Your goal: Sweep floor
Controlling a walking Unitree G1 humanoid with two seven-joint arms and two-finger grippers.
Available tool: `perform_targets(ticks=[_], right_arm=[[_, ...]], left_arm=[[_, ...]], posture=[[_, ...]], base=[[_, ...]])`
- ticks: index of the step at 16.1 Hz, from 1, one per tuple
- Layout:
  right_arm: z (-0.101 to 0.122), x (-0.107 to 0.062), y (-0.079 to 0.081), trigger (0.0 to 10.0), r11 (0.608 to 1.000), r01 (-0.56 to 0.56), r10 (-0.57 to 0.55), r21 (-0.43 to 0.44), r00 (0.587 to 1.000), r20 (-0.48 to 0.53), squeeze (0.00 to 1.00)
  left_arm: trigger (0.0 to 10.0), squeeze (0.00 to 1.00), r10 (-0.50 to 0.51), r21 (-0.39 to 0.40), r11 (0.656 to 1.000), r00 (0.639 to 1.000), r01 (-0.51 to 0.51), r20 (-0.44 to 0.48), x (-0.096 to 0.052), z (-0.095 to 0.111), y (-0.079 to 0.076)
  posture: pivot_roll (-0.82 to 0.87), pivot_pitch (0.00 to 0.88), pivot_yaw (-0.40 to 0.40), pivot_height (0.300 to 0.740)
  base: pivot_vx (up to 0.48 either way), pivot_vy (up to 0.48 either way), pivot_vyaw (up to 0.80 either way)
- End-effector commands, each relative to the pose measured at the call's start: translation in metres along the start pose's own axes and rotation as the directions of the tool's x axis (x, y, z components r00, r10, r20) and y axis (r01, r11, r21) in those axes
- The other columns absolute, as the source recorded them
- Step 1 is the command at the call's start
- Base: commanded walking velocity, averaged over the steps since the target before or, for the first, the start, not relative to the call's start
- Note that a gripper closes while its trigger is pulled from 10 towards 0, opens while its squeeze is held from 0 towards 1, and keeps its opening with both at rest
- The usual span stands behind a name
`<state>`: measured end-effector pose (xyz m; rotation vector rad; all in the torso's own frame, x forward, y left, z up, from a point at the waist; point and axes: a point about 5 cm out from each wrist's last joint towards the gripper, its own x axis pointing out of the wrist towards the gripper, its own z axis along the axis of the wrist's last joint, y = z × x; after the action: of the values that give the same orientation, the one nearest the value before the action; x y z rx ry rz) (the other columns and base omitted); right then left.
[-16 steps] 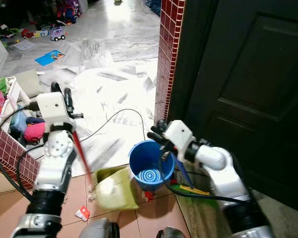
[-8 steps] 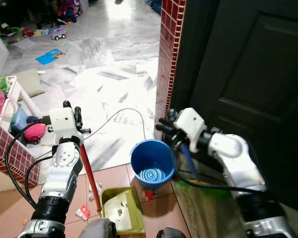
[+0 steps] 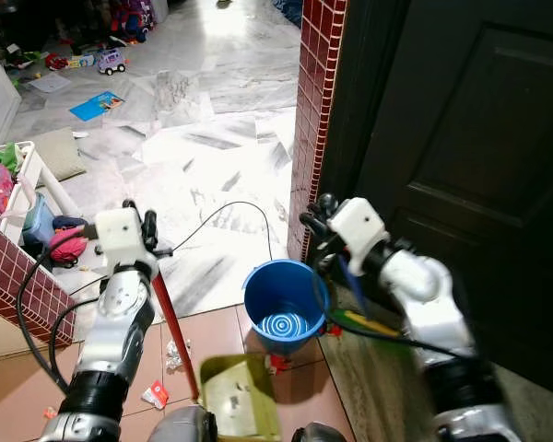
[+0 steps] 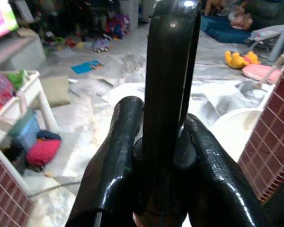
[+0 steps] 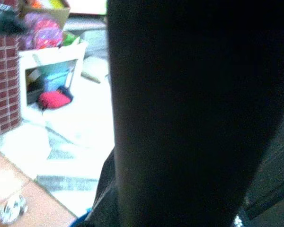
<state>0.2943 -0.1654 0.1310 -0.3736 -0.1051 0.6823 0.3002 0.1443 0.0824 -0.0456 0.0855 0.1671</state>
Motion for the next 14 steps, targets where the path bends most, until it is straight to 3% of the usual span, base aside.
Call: perform_targets(ticks=[1, 3, 4, 5, 8, 11, 14], right_arm=[[0.001, 0.002, 0.007, 10.0, 0.999, 0.04, -0.04, -0.008, 0.999, 0.024, 0.0], [-0.004, 0.003, 0.014, 10.0, 0.998, 0.058, -0.059, 0.034, 0.998, 0.018, 0.0], [-0.009, 0.004, 0.024, 10.0, 0.991, 0.056, -0.056, 0.119, 0.998, 0.003, 0.0], [-0.009, 0.005, 0.026, 10.0, 0.99, 0.044, -0.045, 0.133, 0.999, 0.003, 0.0], [0.001, 0.01, 0.049, 10.0, 0.947, -0.122, 0.111, 0.296, 0.992, 0.053, 0.0], [0.013, 0.017, 0.052, 10.0, 0.93, -0.12, 0.089, 0.348, 0.99, 0.105, 0.0], [0.027, 0.02, 0.051, 10.0, 0.886, -0.129, 0.064, 0.446, 0.985, 0.159, 0.0]], left_arm=[[10.0, 0.0, -0.027, -0.012, 1.0, 0.999, 0.027, -0.02, -0.002, -0.002, -0.001], [10.0, 0.0, -0.02, -0.008, 1.0, 0.999, 0.02, -0.027, -0.003, -0.004, 0.001], [10.0, 0.0, 0.001, -0.002, 1.0, 1.0, -0.001, -0.031, -0.004, -0.009, 0.005], [10.0, 0.0, 0.011, -0.004, 1.0, 0.999, -0.011, -0.037, -0.004, -0.011, 0.007], [10.0, 0.0, 0.056, 0.049, 0.997, 0.997, -0.054, -0.049, -0.002, -0.013, 0.011], [10.0, 0.0, 0.08, 0.076, 0.994, 0.995, -0.075, -0.055, -0.002, -0.013, 0.018], [10.0, 0.0, 0.136, 0.137, 0.982, 0.99, -0.13, -0.033, -0.008, -0.012, 0.033]], posture=[[-0.05, 0.0, 0.038, 0.74], [-0.05, 0.0, 0.036, 0.74], [-0.06, 0.0, 0.034, 0.74], [-0.06, 0.0, 0.034, 0.74], [-0.06, 0.0, 0.034, 0.74], [-0.07, 0.0, 0.033, 0.74], [-0.06, 0.0, 0.032, 0.74]], base=[[0.0, 0.0, 0.0], [0.0, 0.0, 0.0], [0.0, 0.0, 0.0], [0.0, 0.0, 0.0], [0.0, 0.0, 0.0], [0.0, 0.0, 0.0], [0.0, 0.0, 0.0]])
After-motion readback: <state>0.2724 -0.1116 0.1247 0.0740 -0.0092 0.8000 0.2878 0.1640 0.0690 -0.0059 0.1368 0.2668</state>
